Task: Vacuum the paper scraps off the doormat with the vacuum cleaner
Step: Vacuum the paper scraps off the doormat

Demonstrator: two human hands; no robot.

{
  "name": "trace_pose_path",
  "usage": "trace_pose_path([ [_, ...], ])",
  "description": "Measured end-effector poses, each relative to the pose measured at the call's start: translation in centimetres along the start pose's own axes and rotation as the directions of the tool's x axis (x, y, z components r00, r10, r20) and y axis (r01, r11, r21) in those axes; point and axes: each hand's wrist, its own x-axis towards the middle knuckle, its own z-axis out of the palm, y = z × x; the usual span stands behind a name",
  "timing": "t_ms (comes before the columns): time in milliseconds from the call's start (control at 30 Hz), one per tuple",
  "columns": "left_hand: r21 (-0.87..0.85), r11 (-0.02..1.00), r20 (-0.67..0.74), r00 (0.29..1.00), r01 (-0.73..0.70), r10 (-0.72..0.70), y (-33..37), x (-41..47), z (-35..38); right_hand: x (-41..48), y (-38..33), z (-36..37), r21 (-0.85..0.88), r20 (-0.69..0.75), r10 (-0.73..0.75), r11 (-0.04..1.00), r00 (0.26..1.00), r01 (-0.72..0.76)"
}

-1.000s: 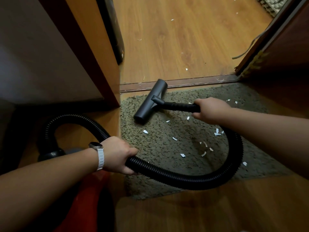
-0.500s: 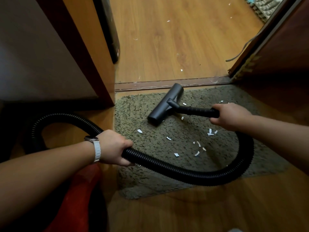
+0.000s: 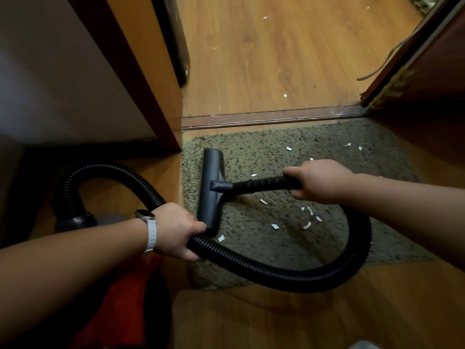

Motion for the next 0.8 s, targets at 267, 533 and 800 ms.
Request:
trace_pose_path([
  [267,0.000,1.000,0.013,1.000,-0.008,0.008,0.9,-0.5,0.3,-1.1,1.1,-0.1,-0.010,-0.006,-0.002,1.000,1.000,0.001],
  [533,-0.005,0.999,-0.020,0.999,0.050,-0.050,0.8,0.3,-0.3,-3.9,5.3,-0.2,0.032,0.026,0.177,0.984,0.984,-0.178],
  [800,-0.011,1.000,-0.065,0.998,0.013,-0.013,1.3,1.1,-0.5,-4.4,5.7,0.5,0.018,0.057,0.074,0.997,0.996,-0.075],
])
